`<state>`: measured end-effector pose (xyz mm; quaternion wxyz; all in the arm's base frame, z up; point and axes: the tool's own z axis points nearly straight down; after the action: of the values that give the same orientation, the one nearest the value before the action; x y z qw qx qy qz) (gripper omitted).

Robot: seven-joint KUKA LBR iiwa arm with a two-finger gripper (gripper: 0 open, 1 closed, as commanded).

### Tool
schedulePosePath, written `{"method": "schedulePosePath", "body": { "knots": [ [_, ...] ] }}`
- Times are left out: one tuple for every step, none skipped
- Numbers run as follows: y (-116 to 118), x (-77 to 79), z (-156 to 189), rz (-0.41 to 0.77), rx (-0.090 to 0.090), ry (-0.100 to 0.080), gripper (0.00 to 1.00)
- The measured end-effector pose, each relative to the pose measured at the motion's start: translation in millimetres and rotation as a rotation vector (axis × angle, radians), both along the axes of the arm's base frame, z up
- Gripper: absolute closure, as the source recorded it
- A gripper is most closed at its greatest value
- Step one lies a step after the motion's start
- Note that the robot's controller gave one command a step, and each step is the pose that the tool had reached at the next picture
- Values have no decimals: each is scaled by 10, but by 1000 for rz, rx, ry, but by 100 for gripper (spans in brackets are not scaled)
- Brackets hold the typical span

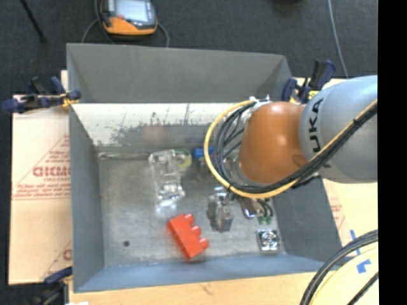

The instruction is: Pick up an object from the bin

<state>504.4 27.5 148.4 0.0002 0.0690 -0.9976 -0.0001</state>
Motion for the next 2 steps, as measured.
{"method": "schedulePosePath", "body": {
  "knots": [
    [0, 9, 5, 2, 0, -2, 0],
    [74, 18, -695, 483, 0, 0, 0]
  ]
}}
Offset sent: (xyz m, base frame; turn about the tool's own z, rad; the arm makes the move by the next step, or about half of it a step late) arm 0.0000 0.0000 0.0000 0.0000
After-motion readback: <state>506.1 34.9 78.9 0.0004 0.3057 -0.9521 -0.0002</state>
